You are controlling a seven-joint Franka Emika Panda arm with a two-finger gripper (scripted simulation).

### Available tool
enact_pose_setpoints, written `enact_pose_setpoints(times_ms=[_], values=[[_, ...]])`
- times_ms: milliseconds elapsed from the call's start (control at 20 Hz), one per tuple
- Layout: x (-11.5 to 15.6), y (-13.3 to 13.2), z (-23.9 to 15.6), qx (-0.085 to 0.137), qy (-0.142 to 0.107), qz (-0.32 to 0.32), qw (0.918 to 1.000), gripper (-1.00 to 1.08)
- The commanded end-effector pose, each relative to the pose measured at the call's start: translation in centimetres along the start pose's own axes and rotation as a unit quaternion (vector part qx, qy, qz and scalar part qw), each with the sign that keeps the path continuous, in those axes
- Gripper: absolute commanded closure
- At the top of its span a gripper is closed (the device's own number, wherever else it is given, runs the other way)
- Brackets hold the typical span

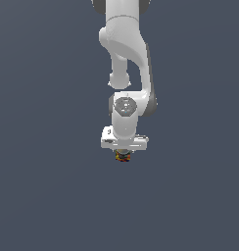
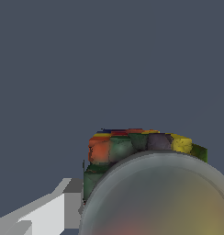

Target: Pick up the object and move it to a goal position.

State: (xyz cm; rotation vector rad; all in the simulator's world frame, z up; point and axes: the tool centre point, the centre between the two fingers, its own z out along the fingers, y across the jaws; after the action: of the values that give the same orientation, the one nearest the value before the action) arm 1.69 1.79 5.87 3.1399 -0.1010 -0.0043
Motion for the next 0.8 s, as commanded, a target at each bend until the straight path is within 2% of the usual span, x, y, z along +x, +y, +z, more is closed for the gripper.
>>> enact_pose_setpoints(times_ms=[0, 400, 750], values=[[-0.1, 0.0, -0.3, 0.000, 0.001, 0.000, 1.0000, 1.08], [-1.2, 0.4, -3.0, 0.000, 0.001, 0.000, 1.0000, 1.08], [-3.3, 1.1, -7.8, 0.000, 0.001, 0.000, 1.0000, 1.08]])
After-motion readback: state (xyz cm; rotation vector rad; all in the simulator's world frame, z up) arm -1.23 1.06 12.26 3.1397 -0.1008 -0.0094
